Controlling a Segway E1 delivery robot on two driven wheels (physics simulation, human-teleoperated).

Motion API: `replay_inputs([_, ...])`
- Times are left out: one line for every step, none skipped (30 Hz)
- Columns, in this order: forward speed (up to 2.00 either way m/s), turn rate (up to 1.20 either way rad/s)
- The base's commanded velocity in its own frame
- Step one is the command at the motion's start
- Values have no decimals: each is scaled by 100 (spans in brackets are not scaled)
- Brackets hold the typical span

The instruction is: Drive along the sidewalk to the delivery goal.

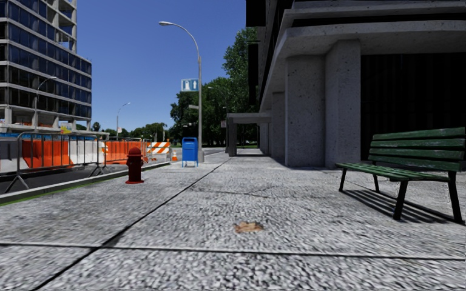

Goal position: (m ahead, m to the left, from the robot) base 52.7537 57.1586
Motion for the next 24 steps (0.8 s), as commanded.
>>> replay_inputs([200,0])
replay_inputs([200,0])
replay_inputs([200,0])
replay_inputs([200,0])
replay_inputs([200,0])
replay_inputs([200,0])
replay_inputs([200,0])
replay_inputs([200,0])
replay_inputs([200,0])
replay_inputs([200,0])
replay_inputs([200,0])
replay_inputs([200,0])
replay_inputs([200,0])
replay_inputs([200,0])
replay_inputs([200,0])
replay_inputs([200,0])
replay_inputs([200,0])
replay_inputs([200,0])
replay_inputs([200,0])
replay_inputs([200,0])
replay_inputs([200,0])
replay_inputs([200,0])
replay_inputs([200,0])
replay_inputs([200,0])
